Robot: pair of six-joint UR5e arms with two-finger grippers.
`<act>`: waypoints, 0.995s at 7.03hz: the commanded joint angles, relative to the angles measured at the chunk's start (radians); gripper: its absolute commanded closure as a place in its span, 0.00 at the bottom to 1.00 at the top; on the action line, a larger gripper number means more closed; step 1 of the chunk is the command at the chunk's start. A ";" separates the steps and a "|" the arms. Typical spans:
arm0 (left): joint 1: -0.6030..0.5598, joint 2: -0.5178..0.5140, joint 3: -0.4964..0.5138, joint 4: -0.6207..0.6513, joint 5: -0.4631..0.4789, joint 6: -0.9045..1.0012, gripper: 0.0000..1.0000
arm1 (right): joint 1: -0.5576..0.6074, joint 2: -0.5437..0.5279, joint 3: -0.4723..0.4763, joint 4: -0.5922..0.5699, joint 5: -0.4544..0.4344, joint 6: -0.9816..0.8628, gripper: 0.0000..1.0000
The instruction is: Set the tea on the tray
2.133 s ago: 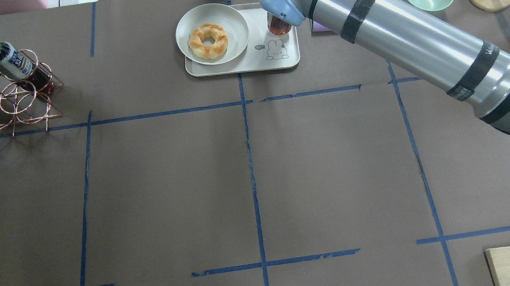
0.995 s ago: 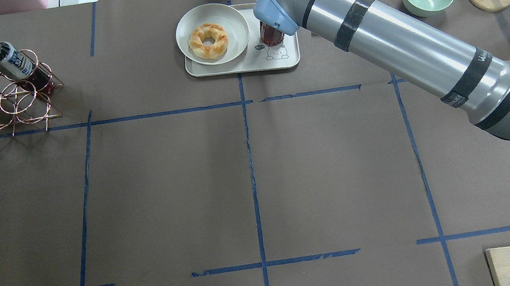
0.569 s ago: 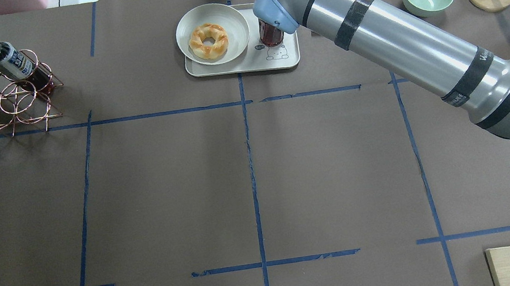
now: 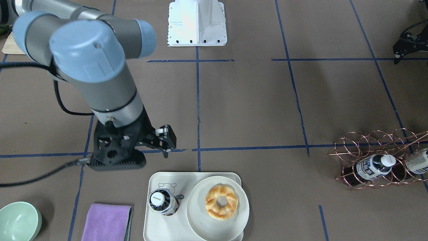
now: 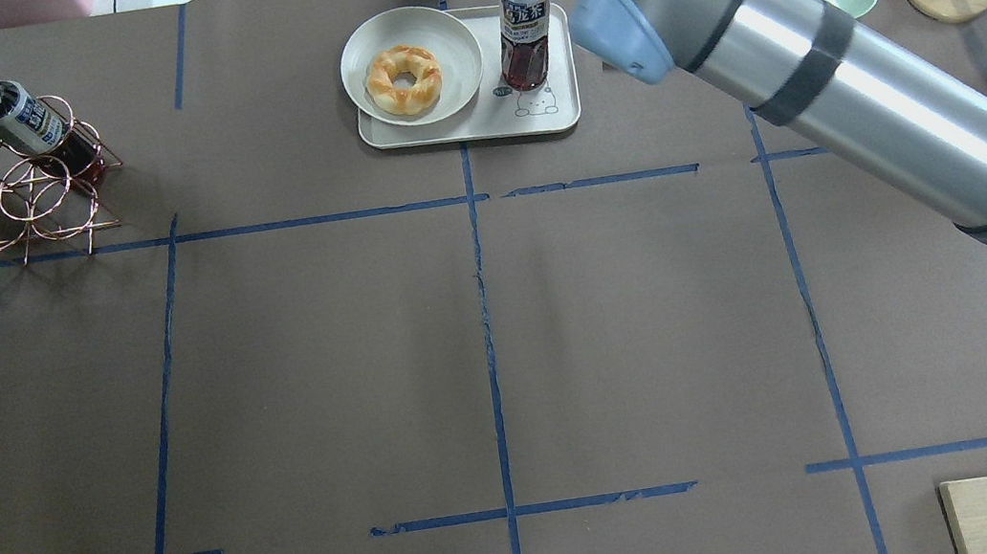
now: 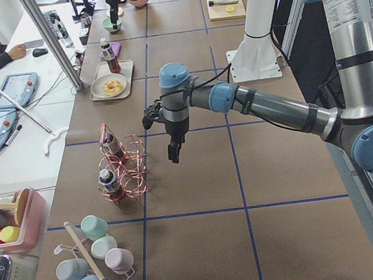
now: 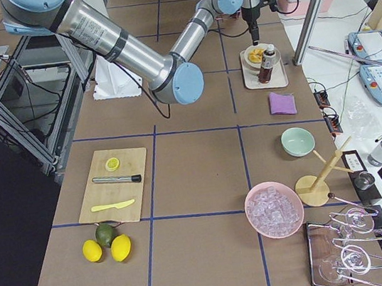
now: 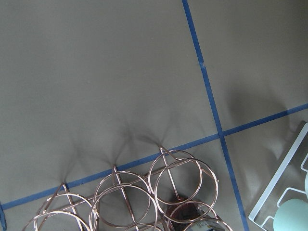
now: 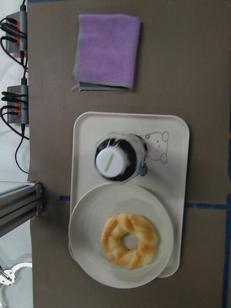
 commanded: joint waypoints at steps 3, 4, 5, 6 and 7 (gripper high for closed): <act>-0.268 0.001 0.265 0.010 -0.162 0.171 0.00 | 0.076 -0.447 0.545 -0.156 0.020 -0.229 0.00; -0.285 0.001 0.340 0.007 -0.177 0.217 0.00 | 0.128 -0.505 0.554 -0.153 0.078 -0.310 0.00; -0.286 0.001 0.382 0.002 -0.218 0.226 0.00 | 0.183 -0.563 0.551 -0.147 0.130 -0.369 0.00; -0.286 -0.001 0.385 0.001 -0.220 0.226 0.00 | 0.241 -0.628 0.547 -0.147 0.149 -0.509 0.00; -0.286 -0.001 0.382 0.001 -0.223 0.226 0.00 | 0.323 -0.677 0.509 -0.147 0.222 -0.634 0.00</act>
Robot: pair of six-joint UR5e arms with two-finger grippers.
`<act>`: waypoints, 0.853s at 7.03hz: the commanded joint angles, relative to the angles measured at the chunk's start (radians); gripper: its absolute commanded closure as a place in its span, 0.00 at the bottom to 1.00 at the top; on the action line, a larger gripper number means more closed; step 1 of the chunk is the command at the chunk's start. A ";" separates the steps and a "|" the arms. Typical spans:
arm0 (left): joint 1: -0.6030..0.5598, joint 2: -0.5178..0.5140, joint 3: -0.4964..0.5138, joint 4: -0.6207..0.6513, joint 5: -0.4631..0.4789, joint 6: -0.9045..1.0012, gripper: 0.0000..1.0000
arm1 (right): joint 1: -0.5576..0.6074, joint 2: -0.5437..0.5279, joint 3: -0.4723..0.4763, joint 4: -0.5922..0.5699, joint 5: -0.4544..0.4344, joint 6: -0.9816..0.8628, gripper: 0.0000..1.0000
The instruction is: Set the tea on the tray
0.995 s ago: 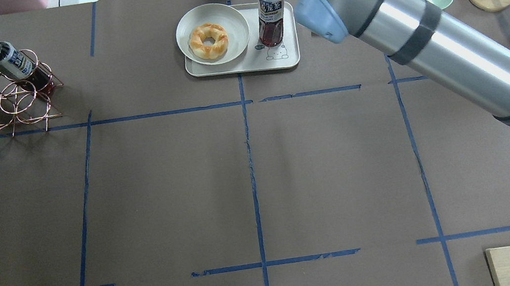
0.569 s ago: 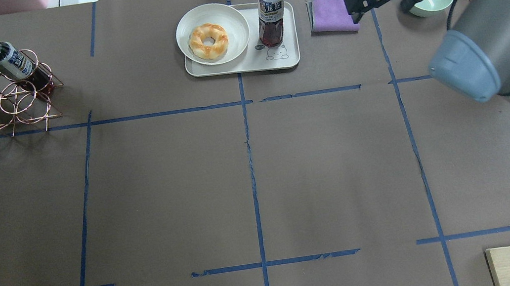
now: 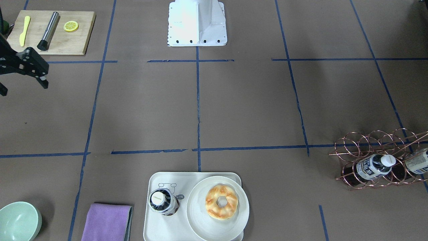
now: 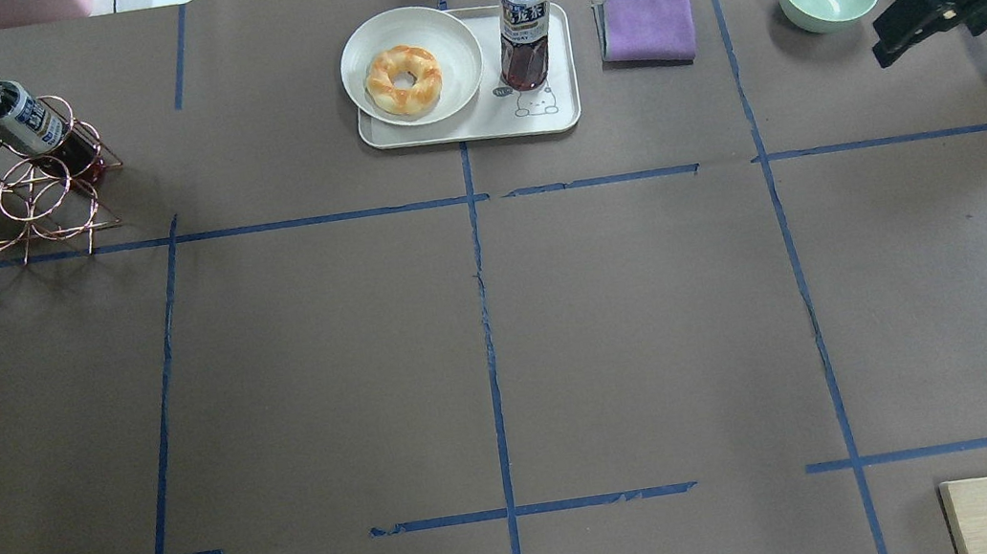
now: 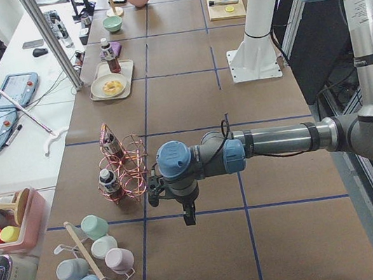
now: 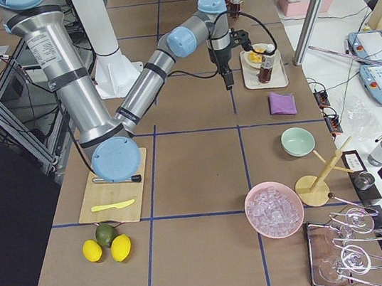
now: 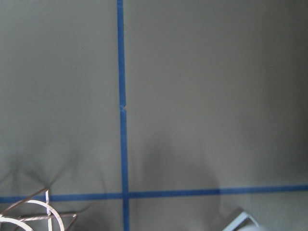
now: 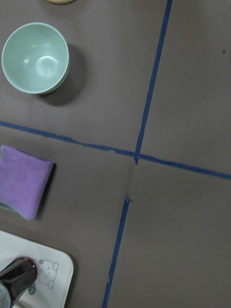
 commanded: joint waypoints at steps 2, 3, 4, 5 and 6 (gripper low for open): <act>-0.003 0.001 -0.007 -0.001 -0.014 0.001 0.00 | 0.265 -0.193 -0.135 0.002 0.170 -0.502 0.00; -0.003 0.001 -0.008 -0.001 -0.014 0.001 0.00 | 0.361 -0.229 -0.207 0.001 0.176 -0.664 0.00; -0.003 0.001 -0.009 -0.001 -0.014 0.001 0.00 | 0.429 -0.298 -0.276 0.004 0.185 -0.790 0.00; -0.003 0.001 -0.007 -0.001 -0.014 0.001 0.00 | 0.444 -0.355 -0.324 0.035 0.185 -0.824 0.00; -0.003 0.001 -0.007 -0.001 -0.014 0.002 0.00 | 0.447 -0.351 -0.353 0.069 0.184 -0.820 0.00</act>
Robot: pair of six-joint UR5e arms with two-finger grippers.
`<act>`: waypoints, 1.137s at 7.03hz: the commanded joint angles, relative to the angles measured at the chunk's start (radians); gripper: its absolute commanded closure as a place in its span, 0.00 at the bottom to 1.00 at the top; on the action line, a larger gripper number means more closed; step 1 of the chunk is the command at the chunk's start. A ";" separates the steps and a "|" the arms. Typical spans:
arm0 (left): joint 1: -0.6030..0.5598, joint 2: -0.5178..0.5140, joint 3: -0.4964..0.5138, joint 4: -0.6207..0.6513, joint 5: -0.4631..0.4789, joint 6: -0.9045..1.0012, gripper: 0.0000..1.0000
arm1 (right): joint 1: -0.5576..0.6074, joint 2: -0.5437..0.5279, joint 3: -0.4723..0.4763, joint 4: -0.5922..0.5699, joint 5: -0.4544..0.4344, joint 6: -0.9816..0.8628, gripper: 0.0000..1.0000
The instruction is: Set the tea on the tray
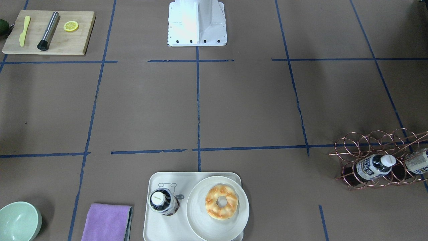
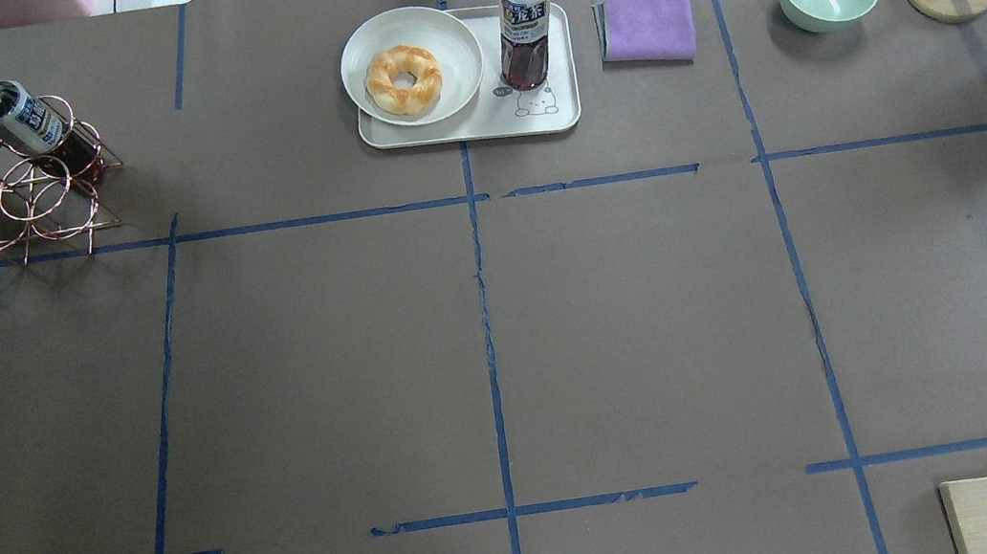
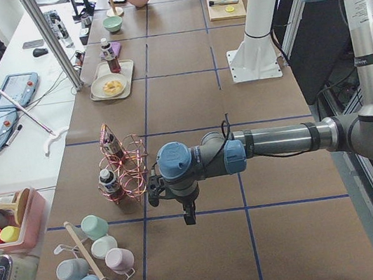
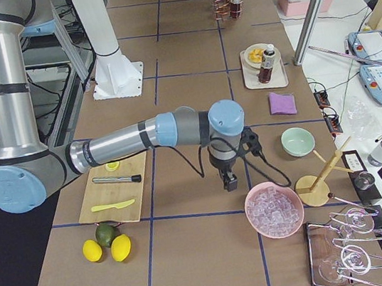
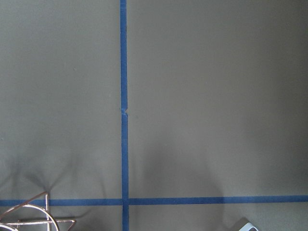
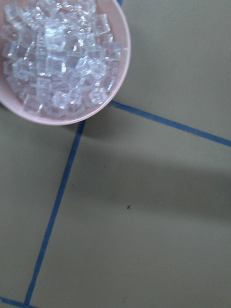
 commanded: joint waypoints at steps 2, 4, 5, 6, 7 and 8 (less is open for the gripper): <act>0.000 -0.001 0.005 0.000 0.001 0.001 0.00 | 0.018 -0.017 -0.090 0.071 0.014 -0.015 0.00; 0.000 -0.003 0.007 0.000 0.002 0.001 0.00 | 0.019 -0.034 -0.110 0.163 0.016 0.171 0.00; 0.000 -0.005 0.008 0.000 0.002 0.001 0.00 | 0.018 -0.039 -0.123 0.186 0.018 0.210 0.00; 0.000 -0.003 0.007 0.000 0.002 0.001 0.00 | 0.019 -0.042 -0.143 0.212 0.018 0.210 0.00; 0.001 -0.003 0.005 0.000 0.002 0.001 0.00 | 0.019 -0.046 -0.151 0.244 0.018 0.213 0.00; 0.000 -0.003 0.005 0.000 0.002 0.001 0.00 | 0.019 -0.046 -0.151 0.245 0.019 0.238 0.00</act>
